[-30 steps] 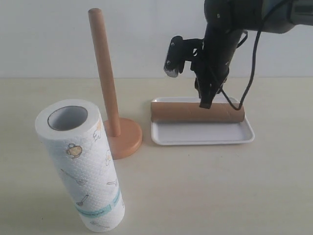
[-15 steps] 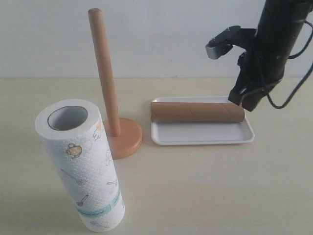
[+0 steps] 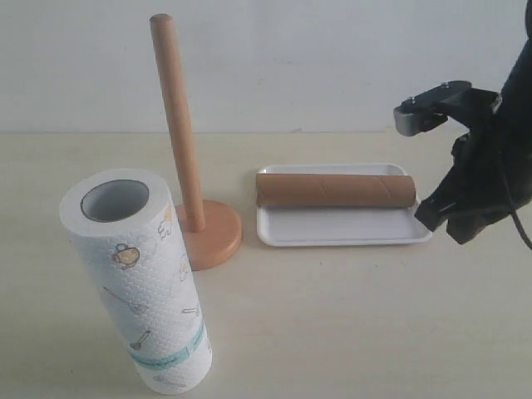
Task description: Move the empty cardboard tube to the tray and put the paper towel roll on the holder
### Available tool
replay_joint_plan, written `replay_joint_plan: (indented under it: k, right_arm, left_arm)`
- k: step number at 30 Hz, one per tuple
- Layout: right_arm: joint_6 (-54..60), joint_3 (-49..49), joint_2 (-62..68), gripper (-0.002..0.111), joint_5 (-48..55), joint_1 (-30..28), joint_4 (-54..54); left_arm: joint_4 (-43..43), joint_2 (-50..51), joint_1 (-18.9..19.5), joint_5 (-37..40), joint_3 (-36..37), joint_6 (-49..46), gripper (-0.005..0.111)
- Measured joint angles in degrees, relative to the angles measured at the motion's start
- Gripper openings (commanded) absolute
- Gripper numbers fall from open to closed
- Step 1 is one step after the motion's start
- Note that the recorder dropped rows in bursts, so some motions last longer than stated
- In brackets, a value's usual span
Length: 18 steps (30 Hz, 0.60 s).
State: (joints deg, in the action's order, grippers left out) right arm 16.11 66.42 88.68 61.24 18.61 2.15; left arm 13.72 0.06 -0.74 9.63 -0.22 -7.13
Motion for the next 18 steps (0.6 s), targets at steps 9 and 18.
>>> replay_joint_plan:
  k: [9,18]
  right_arm:
    - [-13.0,-1.6,-3.4,0.0,-4.0,0.0,12.4]
    - [-13.7,-1.7,-3.4,0.0,-3.9,0.0,13.8]
  left_arm:
    - [0.0,0.0,0.0,0.0,0.0,0.0,0.006]
    - [0.0,0.0,0.0,0.0,0.0,0.0,0.006]
